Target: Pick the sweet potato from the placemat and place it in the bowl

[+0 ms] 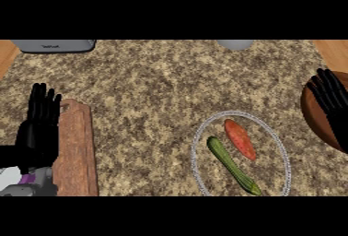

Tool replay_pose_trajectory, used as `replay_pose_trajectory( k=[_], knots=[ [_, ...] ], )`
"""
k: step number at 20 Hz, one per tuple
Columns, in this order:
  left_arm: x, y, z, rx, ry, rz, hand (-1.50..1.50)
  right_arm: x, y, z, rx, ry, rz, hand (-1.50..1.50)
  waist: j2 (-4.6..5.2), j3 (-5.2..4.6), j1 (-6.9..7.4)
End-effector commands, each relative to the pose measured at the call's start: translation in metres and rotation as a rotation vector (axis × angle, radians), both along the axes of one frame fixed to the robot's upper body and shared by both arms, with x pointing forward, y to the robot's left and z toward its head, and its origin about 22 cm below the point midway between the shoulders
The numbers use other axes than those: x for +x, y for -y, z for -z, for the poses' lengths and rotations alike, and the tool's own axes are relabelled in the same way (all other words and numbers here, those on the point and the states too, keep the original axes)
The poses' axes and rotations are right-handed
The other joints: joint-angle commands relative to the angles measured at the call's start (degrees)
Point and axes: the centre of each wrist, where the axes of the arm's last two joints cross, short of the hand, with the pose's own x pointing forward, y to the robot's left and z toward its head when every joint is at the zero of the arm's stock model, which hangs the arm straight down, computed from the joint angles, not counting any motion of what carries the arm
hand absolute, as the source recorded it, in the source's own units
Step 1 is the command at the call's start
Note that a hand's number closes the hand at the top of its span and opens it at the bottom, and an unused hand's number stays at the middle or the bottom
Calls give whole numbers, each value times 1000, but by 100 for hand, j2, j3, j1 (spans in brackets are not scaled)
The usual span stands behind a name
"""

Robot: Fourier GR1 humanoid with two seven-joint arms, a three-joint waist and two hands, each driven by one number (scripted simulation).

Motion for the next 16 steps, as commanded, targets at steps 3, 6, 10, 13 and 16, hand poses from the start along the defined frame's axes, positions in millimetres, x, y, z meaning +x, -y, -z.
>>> replay_pose_trajectory(
  k=[3, 6, 10, 13, 16],
  knots=[
    [13, 33, -1, 106, -33, 173, 0, -1, -50, 17, -129, -127, -346, 150, 32, 28, 193],
    [14, 40, 1, 205, -72, 296, 0, -11, -85, 27, -282, -261, -662, 150, 78, 25, 331],
    [14, 36, 12, 182, -147, 278, 0, -39, -85, 66, -158, 30, -166, -150, -9, 41, -52],
    [20, 59, 10, 171, -149, 314, 0, -51, -84, 90, 11, 72, -201, -150, -2, 36, 34],
    [20, 64, 3, 171, -162, 311, 0, -63, -64, 67, -9, 214, -208, -150, -29, 26, 28]
  ],
)
